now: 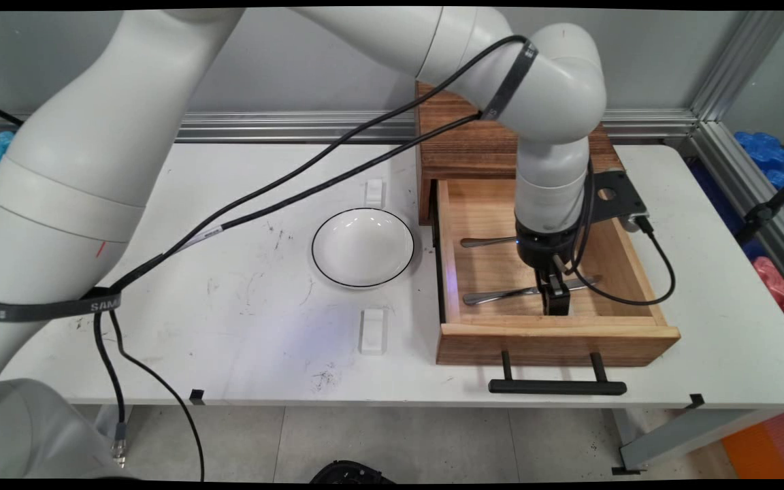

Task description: Place the picked object into the drawer

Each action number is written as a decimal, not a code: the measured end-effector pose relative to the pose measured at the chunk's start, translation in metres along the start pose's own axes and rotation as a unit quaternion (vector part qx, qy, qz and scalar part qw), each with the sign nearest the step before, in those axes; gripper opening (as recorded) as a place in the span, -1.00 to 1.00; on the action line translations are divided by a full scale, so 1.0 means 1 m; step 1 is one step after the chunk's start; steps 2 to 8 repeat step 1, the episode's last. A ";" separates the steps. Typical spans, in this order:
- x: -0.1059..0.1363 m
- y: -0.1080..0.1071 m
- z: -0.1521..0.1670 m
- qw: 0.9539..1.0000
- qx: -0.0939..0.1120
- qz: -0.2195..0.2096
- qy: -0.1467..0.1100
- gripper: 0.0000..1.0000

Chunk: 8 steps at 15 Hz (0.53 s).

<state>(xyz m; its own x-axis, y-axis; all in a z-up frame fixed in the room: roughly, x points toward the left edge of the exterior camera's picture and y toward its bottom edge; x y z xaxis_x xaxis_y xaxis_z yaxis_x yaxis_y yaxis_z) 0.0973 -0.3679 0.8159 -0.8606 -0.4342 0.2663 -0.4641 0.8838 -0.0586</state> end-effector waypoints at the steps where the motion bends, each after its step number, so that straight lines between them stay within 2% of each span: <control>1: 0.001 0.000 -0.001 1.000 0.000 0.002 0.003 1.00; 8: 0.001 0.000 -0.001 1.000 0.000 0.002 0.003 1.00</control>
